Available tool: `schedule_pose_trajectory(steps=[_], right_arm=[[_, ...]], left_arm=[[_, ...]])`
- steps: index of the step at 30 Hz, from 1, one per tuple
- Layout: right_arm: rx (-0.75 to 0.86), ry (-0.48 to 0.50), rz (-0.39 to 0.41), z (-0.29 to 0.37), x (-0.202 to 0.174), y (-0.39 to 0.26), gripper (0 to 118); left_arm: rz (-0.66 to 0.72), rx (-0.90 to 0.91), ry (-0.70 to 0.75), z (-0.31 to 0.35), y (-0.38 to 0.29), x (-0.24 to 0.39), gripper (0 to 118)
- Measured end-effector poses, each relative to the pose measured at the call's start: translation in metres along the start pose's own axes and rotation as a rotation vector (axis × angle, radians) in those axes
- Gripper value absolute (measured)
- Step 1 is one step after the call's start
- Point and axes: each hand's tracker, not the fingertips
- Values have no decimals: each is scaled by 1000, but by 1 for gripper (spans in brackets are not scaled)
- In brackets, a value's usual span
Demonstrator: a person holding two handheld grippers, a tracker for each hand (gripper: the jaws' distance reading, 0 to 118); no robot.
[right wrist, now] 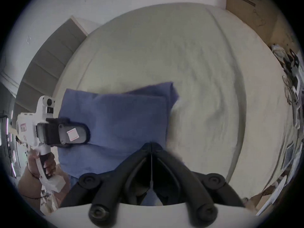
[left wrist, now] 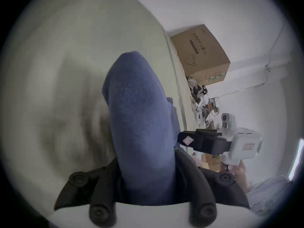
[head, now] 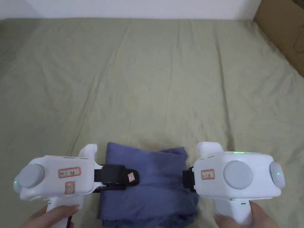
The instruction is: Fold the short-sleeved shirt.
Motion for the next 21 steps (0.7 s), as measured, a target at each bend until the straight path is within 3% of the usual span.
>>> schedule_pose_trajectory(steps=[3, 7, 15, 18, 21], right_arm=[[97, -79, -3, 13, -36, 7, 2], [169, 17, -76, 15, -99, 23, 2], [204, 82, 16, -13, -238, 34, 2], [171, 198, -10, -24, -266, 30, 2], [139, 160, 25, -35, -283, 25, 2]], left_arm=[[-95, 15, 116, 47, 12, 10, 23], [-204, 20, 333, 121, 34, -7, 23], [-246, 22, 715, 227, 62, -54, 23], [-275, -29, 875, 238, 73, -77, 23], [-287, -59, 1007, 241, 76, -98, 23]])
